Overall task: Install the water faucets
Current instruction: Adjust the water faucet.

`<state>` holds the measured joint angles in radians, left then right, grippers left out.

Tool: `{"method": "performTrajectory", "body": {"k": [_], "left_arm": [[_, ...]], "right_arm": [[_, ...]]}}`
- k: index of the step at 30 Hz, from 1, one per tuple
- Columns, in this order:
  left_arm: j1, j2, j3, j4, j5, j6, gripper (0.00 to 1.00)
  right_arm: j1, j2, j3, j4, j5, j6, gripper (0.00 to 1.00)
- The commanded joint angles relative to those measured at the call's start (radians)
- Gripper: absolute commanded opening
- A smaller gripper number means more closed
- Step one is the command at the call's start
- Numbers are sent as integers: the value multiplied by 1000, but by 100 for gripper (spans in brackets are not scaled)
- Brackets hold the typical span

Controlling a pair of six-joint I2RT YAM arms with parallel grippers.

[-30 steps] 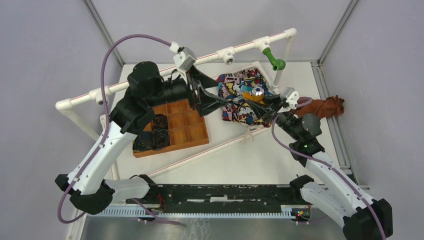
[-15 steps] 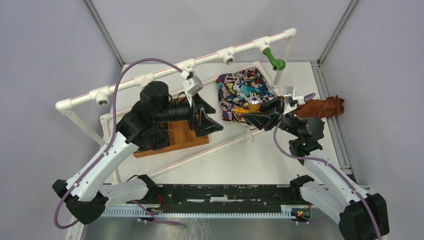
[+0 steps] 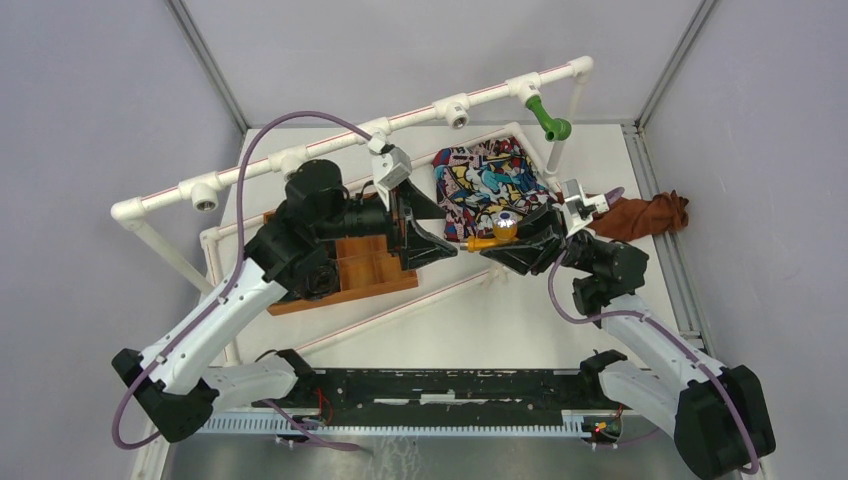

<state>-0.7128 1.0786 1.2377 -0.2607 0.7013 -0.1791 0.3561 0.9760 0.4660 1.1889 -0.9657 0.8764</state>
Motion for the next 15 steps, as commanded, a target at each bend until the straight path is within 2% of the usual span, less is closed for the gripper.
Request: {"method": "performTrajectory", "body": {"k": [1, 15], "left_arm": [[-37, 47, 46, 94, -4, 13, 94], [-145, 132, 92, 199, -81, 8, 94]], "right_arm": [[8, 2, 3, 112, -43, 44, 0], [57, 36, 26, 105, -77, 34, 0]]}}
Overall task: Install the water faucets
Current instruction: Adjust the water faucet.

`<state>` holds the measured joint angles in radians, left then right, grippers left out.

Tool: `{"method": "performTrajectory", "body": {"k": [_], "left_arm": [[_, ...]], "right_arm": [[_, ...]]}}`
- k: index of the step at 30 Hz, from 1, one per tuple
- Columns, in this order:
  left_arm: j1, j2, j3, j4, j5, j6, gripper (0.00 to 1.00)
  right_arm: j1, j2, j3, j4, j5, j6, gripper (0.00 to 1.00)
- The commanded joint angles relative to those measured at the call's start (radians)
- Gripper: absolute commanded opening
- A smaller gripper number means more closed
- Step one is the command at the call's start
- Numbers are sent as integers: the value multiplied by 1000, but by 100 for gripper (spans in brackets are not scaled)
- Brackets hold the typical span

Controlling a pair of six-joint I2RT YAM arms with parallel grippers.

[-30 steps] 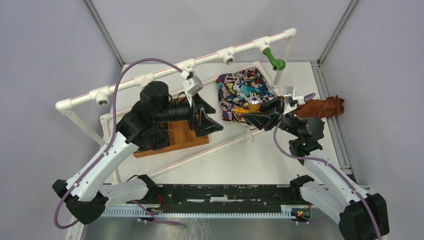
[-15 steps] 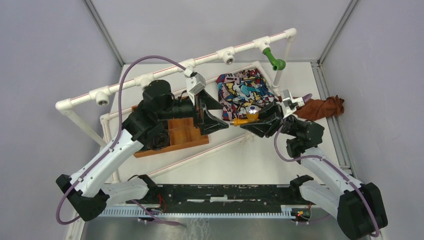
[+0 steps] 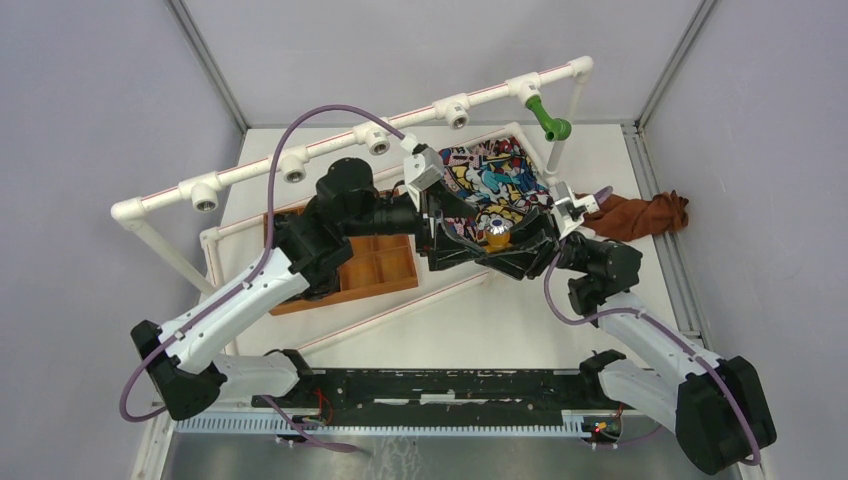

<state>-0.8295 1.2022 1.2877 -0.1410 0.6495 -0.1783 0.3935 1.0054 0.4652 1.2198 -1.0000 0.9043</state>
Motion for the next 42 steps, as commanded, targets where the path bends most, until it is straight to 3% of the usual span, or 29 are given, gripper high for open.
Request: {"method": "performTrajectory", "body": {"k": [1, 11, 22, 24, 28, 30, 33, 42], "left_arm": [[-31, 10, 42, 82, -32, 8, 94], [-65, 45, 40, 100, -16, -24, 87], [-70, 65, 45, 72, -34, -16, 64], [-71, 68, 46, 57, -49, -8, 65], [-71, 73, 57, 18, -93, 14, 86], [-71, 71, 60, 6, -95, 22, 90], [-72, 68, 57, 1, -93, 29, 90], [-71, 66, 49, 17, -58, 20, 70]], "right_arm": [[25, 10, 30, 74, -44, 4, 0], [57, 46, 55, 60, -45, -16, 0], [62, 63, 66, 55, -48, -24, 0], [64, 61, 66, 55, -49, -26, 0], [64, 59, 66, 52, -52, -28, 0], [64, 60, 66, 49, -52, -29, 0], [66, 59, 67, 50, -52, -29, 0], [73, 61, 72, 47, -54, -30, 0]]}}
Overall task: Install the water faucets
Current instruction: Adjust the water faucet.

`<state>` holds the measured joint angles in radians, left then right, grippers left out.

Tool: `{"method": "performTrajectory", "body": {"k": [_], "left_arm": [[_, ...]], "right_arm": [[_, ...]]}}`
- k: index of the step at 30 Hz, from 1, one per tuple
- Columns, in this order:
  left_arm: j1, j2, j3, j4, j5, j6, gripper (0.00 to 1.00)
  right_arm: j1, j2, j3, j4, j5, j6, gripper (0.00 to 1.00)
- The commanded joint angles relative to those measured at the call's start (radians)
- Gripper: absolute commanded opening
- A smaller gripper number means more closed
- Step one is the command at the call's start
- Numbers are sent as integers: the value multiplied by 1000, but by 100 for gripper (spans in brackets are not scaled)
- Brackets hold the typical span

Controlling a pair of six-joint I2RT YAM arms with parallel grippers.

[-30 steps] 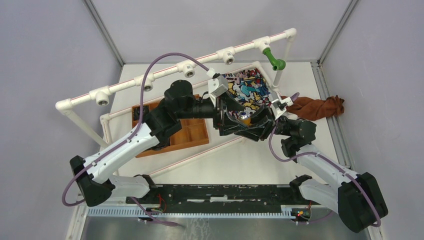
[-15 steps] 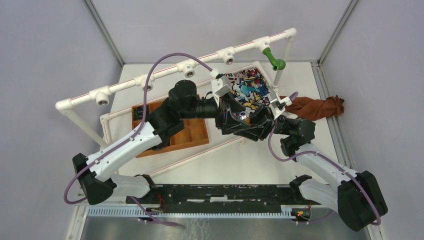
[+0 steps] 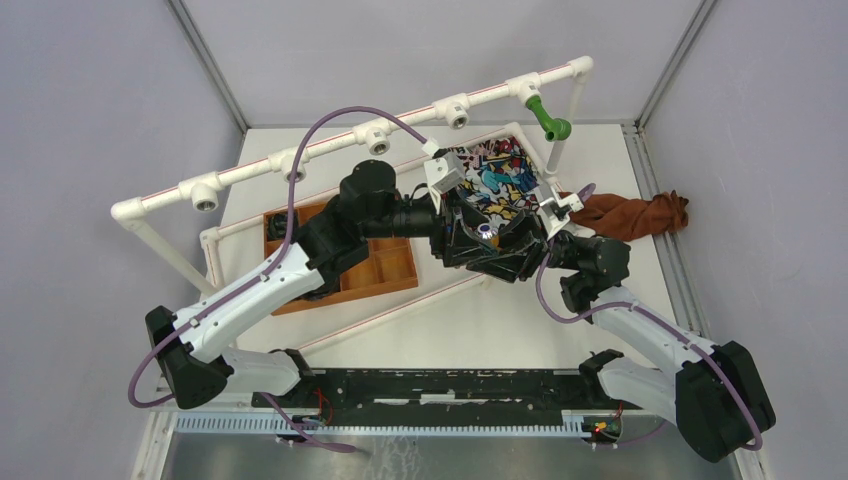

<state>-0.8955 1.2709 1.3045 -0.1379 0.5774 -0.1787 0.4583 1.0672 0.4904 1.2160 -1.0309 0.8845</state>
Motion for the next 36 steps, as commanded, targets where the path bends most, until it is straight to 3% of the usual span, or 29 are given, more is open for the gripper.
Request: {"method": "performTrajectory", "body": {"k": [1, 6, 14, 22, 23, 24, 27, 29, 34, 36], "left_arm": [[-5, -1, 33, 16, 14, 19, 67], [-5, 5, 41, 11, 9, 15, 49], [-4, -7, 24, 15, 2, 20, 6], [-5, -33, 4, 2, -25, 51, 2], [-5, -36, 3, 0, -28, 56, 2], [-5, -46, 4, -10, -38, 71, 2], [-5, -53, 6, -21, -42, 87, 2], [-4, -54, 6, -28, -40, 93, 2], [-4, -62, 5, -55, -28, 115, 2], [-4, -70, -5, -50, -28, 120, 2]], "right_arm": [[8, -2, 46, 50, -22, -11, 0], [12, -3, 37, 56, -18, -15, 0], [13, 0, 45, 30, -28, -21, 0], [13, -3, 46, -37, -15, -57, 0], [11, 0, 48, -54, -15, -63, 6], [12, 5, 50, -62, -9, -69, 30], [12, -6, 36, -76, 19, -86, 50], [12, -22, 32, -142, 50, -103, 60], [12, -71, 65, -370, 113, -239, 75], [12, -84, 80, -440, 128, -290, 86]]}}
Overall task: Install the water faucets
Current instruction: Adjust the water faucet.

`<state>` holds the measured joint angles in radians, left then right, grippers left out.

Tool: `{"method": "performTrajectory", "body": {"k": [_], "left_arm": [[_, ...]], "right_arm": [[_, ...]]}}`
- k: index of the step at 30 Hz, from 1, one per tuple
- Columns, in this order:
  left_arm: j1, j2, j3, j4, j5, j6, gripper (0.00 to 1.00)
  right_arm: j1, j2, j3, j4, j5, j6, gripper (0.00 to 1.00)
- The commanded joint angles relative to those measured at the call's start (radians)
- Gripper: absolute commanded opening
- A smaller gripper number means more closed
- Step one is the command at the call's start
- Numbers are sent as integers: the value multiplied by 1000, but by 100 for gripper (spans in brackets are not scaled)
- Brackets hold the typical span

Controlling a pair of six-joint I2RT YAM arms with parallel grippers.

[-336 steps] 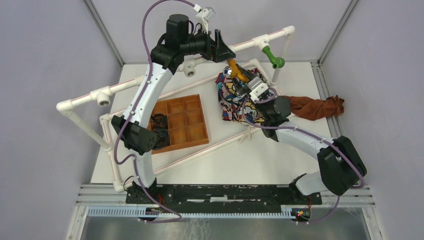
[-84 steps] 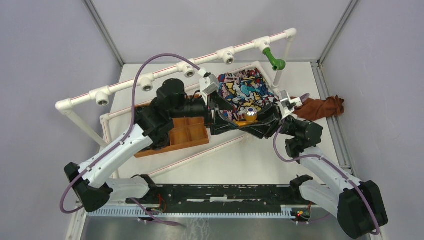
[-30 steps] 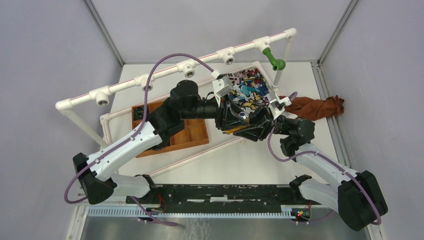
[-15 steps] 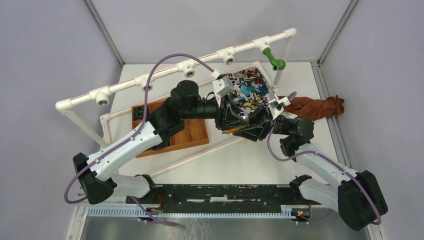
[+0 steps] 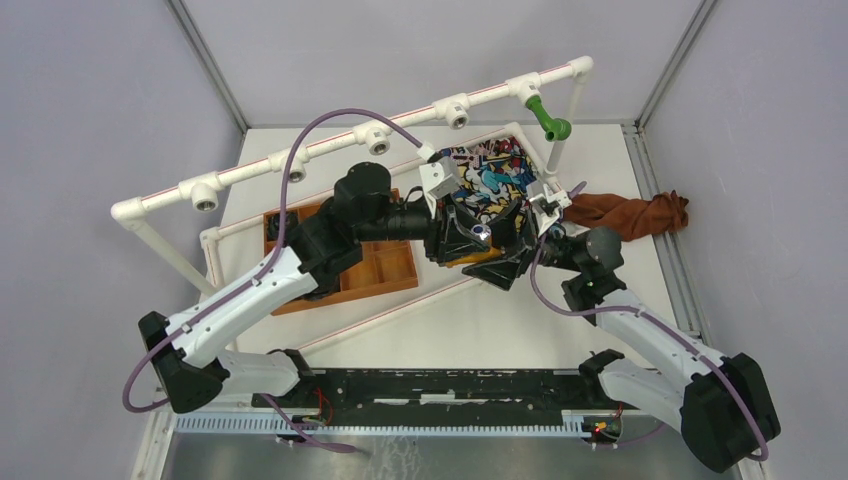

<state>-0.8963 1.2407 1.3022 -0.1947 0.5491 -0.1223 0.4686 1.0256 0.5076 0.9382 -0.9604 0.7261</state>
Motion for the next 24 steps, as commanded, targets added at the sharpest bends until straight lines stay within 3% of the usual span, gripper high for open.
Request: {"method": "performTrajectory", "body": {"k": [1, 3, 8, 14, 24], "left_arm": [[-3, -42, -7, 9, -1, 66, 2], [-4, -47, -13, 9, -6, 70, 2], [-2, -52, -17, 9, -7, 74, 2], [-3, -55, -21, 12, -4, 79, 2], [-2, -45, -22, 35, 1, 66, 2]], "right_arm": [[1, -48, 66, -182, 61, -144, 91], [2, -53, 67, -196, 56, -147, 98], [2, -43, 83, -185, -13, -145, 98], [7, -89, 12, 1, 21, -113, 98], [64, -24, 53, 7, 15, -96, 98]]}}
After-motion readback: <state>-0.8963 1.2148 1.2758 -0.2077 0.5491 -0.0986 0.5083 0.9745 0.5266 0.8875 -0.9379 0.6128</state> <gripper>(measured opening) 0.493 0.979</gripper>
